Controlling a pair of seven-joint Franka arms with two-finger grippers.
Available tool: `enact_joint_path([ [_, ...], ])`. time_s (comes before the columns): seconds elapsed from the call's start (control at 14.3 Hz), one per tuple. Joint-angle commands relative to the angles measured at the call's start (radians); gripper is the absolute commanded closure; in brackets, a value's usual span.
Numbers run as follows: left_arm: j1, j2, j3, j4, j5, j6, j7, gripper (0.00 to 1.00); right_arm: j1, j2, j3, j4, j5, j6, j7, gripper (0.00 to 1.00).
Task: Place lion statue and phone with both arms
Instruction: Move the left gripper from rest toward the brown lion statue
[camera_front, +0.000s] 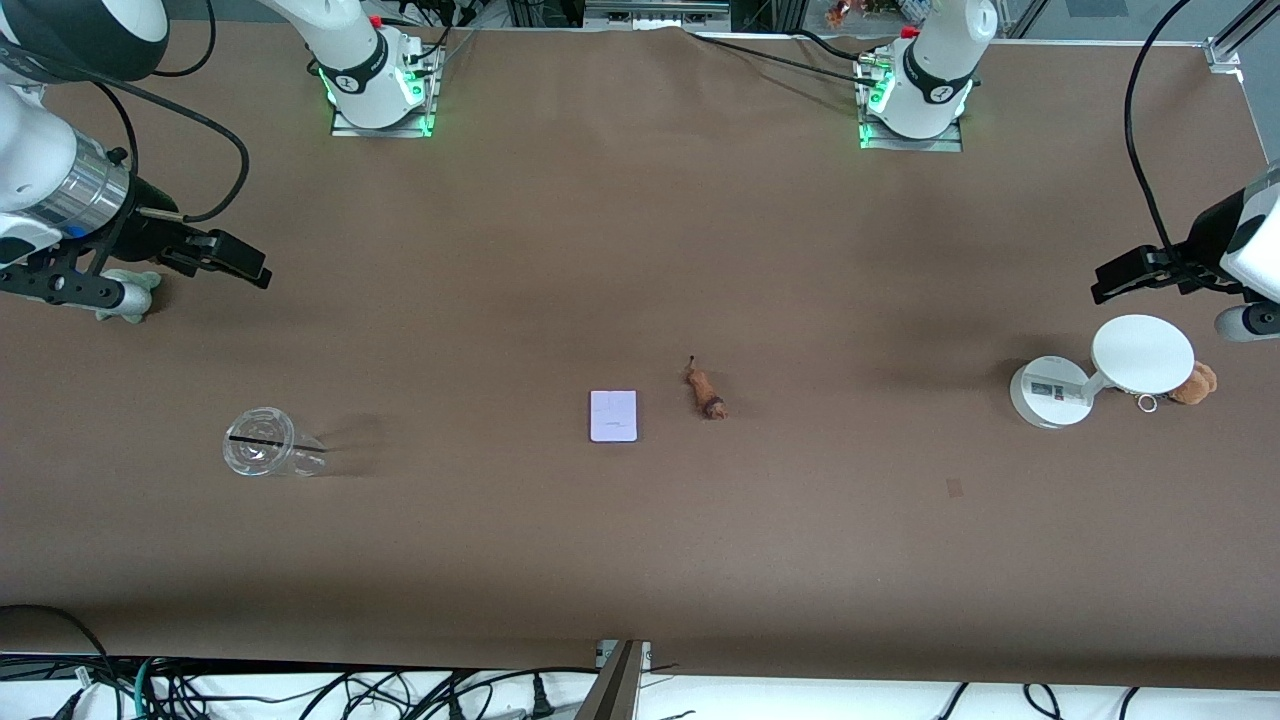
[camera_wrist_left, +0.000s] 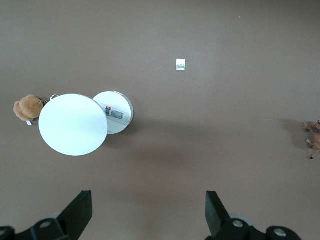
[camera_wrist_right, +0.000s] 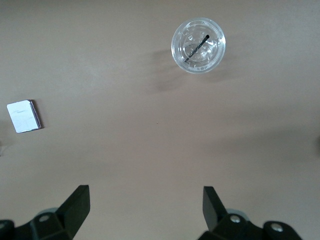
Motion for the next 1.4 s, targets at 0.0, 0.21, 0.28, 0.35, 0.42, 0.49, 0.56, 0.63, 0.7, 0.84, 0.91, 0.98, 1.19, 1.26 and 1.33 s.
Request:
enact_joint_path([
  [0.0,0.002,0.015,0.001,0.029,-0.021,-0.006,0.018,0.00,0.004,-0.009,0.000,-0.003,-0.017,-0.002,-0.014,0.00],
  [0.21,0.001,0.018,-0.001,0.029,-0.022,-0.008,0.018,0.00,0.004,-0.011,0.000,-0.003,-0.017,-0.002,-0.014,0.00],
  [0.28,0.002,0.024,-0.001,0.029,-0.022,-0.008,0.018,0.00,0.004,-0.009,0.000,-0.003,-0.017,-0.002,-0.014,0.00],
  [0.35,0.002,0.025,-0.001,0.031,-0.022,-0.008,0.018,0.00,0.004,-0.009,0.000,-0.003,-0.018,-0.002,-0.015,0.00],
  [0.42,0.002,0.025,-0.001,0.032,-0.022,-0.008,0.016,0.00,0.004,-0.011,0.000,-0.003,-0.018,-0.002,-0.026,0.00],
  [0.49,-0.005,0.028,-0.002,0.032,-0.024,-0.006,0.015,0.00,0.004,-0.011,0.000,-0.003,-0.023,-0.002,-0.052,0.00],
  [0.56,-0.008,0.040,-0.008,0.032,-0.024,-0.006,0.008,0.00,0.004,-0.011,0.002,-0.003,-0.040,-0.002,-0.076,0.00],
  [0.63,-0.013,0.053,-0.011,0.034,-0.024,-0.003,0.007,0.00,0.004,-0.011,0.002,-0.003,-0.052,-0.002,-0.096,0.00],
  [0.7,-0.025,0.082,-0.013,0.050,-0.025,0.000,0.007,0.00,0.004,-0.011,0.002,-0.003,-0.054,-0.002,-0.110,0.00],
  [0.84,-0.062,0.157,-0.013,0.142,-0.024,0.000,0.002,0.00,0.004,-0.011,0.002,-0.003,-0.054,-0.002,-0.118,0.00],
  [0.91,-0.091,0.181,-0.013,0.149,-0.027,0.005,-0.028,0.00,0.004,-0.011,0.002,-0.003,-0.054,-0.002,-0.118,0.00],
  [0.98,-0.119,0.204,-0.013,0.153,-0.041,0.011,-0.097,0.00,0.004,-0.011,0.002,-0.003,-0.054,-0.002,-0.118,0.00],
  [1.19,-0.230,0.280,-0.013,0.161,-0.065,0.106,-0.255,0.00,0.004,-0.009,0.002,-0.003,-0.054,-0.002,-0.120,0.00],
  [1.26,-0.272,0.310,-0.012,0.161,-0.065,0.155,-0.309,0.00,0.004,-0.009,0.002,-0.005,-0.054,-0.002,-0.120,0.00],
  [1.33,-0.316,0.341,-0.012,0.161,-0.064,0.204,-0.376,0.00,0.004,-0.009,0.002,-0.005,-0.054,-0.002,-0.120,0.00],
])
